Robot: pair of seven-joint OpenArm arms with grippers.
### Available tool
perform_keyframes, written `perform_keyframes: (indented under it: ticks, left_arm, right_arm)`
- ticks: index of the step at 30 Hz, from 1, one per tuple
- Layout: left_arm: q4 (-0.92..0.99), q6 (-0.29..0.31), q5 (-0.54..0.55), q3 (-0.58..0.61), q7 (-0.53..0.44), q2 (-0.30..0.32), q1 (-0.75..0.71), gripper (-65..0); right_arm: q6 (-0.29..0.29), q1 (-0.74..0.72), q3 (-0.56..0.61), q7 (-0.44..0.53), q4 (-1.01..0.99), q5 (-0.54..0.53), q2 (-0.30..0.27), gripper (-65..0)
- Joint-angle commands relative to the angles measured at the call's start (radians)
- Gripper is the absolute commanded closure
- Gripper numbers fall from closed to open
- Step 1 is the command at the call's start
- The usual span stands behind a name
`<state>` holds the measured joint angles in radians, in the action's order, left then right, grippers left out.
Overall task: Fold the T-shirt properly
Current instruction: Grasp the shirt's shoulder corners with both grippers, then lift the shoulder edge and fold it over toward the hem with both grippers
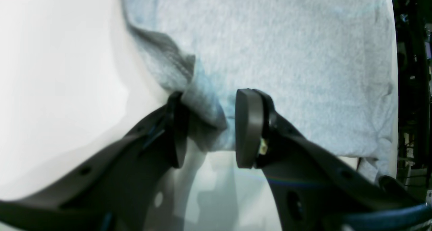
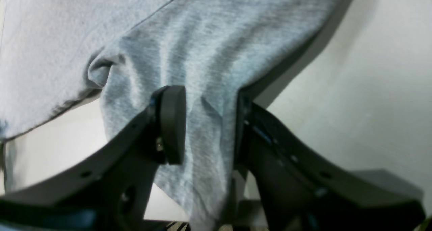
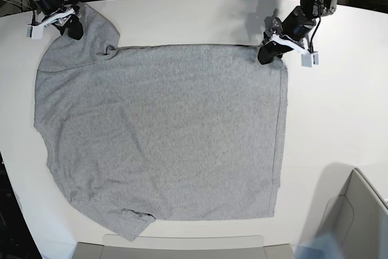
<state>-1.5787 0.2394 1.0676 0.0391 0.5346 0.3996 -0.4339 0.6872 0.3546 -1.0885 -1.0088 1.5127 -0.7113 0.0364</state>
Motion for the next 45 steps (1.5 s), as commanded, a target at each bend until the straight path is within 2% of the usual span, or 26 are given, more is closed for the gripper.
perform_keyframes:
  ticks: [1, 3, 6, 8, 9, 19, 26, 31, 39, 45]
  left_arm:
    - [-0.005, -0.005, -0.003, 0.026, 0.014, 0.006, -0.007, -19.5]
    - [0.002, -0.005, -0.003, 0.052, 0.015, 0.006, 0.013, -13.2]
    - [0.044, -0.005, -0.002, 0.069, 0.017, 0.006, 0.033, -4.0]
    - [0.065, -0.005, 0.0, 0.069, 0.017, 0.006, 0.036, 0.0]
    - [0.067, -0.005, 0.0, 0.068, 0.017, 0.006, 0.034, 0.0]
    - [-0.039, -0.005, 0.0, 0.06, 0.017, 0.014, -0.013, 0.0]
    - [-0.133, -0.005, -0.003, -0.075, 0.017, 0.014, -0.104, 0.0]
    - [-0.171, -0.005, -0.003, -0.138, 0.018, 0.014, -0.147, 0.0]
    - [-0.214, -0.005, -0.003, -0.167, 0.018, 0.014, -0.267, 0.0]
    - [-0.305, -0.013, -0.005, -0.206, 0.018, 0.008, -0.357, 0.0]
  right_arm:
    - [0.011, 0.017, 0.021, -0.112, -0.014, 0.124, 0.012, -20.6]
    - [0.011, 0.017, 0.028, -0.112, -0.014, 0.124, 0.012, -16.5]
    - [0.011, 0.016, 0.029, -0.112, -0.014, 0.124, 0.013, -7.1]
    - [0.011, 0.016, 0.029, -0.112, -0.014, 0.126, 0.012, -1.0]
    - [0.011, 0.017, 0.029, -0.111, -0.014, 0.126, 0.009, 0.0]
    - [0.011, 0.06, 0.028, -0.045, -0.004, 0.126, -0.031, 0.0]
    - [0.011, 0.102, 0.024, -0.012, 0.001, 0.124, -0.1, 0.0]
    - [0.011, 0.13, 0.018, -0.012, 0.027, 0.124, -0.123, 0.0]
    - [0.011, 0.209, 0.017, -0.012, 0.239, 0.124, -0.103, 0.0]
    - [0.011, 0.219, -0.078, -0.012, 0.331, 0.124, -0.085, 0.0]
